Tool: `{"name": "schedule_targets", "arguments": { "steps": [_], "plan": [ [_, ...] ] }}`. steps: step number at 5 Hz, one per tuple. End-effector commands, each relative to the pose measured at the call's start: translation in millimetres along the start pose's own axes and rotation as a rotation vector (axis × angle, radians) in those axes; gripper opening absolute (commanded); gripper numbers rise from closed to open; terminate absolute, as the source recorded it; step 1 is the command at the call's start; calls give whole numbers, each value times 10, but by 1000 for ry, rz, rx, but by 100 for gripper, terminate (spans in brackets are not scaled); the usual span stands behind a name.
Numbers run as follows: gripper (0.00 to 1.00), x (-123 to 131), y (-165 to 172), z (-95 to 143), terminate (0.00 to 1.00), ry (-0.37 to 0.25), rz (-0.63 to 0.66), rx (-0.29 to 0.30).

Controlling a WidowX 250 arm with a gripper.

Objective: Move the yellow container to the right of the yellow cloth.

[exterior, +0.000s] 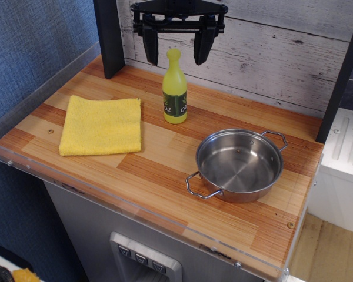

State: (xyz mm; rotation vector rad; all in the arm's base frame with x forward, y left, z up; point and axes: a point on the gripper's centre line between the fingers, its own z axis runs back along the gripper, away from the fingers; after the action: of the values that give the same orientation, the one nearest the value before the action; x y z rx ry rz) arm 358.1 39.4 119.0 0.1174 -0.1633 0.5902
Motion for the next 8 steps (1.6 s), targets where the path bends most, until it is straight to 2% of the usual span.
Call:
{"name": "schedule_targets", "arguments": {
  "steps": [1, 2, 4, 5, 6, 7, 8],
  "plan": [
    [100, 232, 37, -32, 0, -35, 57, -21],
    [0, 229, 61, -95, 0, -20, 74, -14],
    [0, 232, 44, -114, 0, -16, 83, -19],
    [0, 251, 68, -31, 0, -7, 95, -42],
    [0, 180, 128, 128, 0, 1, 86, -54],
    [0, 36, 214, 295, 0, -10, 92, -35],
    [0, -155, 331, 397, 0, -6, 97, -41]
  ]
}}
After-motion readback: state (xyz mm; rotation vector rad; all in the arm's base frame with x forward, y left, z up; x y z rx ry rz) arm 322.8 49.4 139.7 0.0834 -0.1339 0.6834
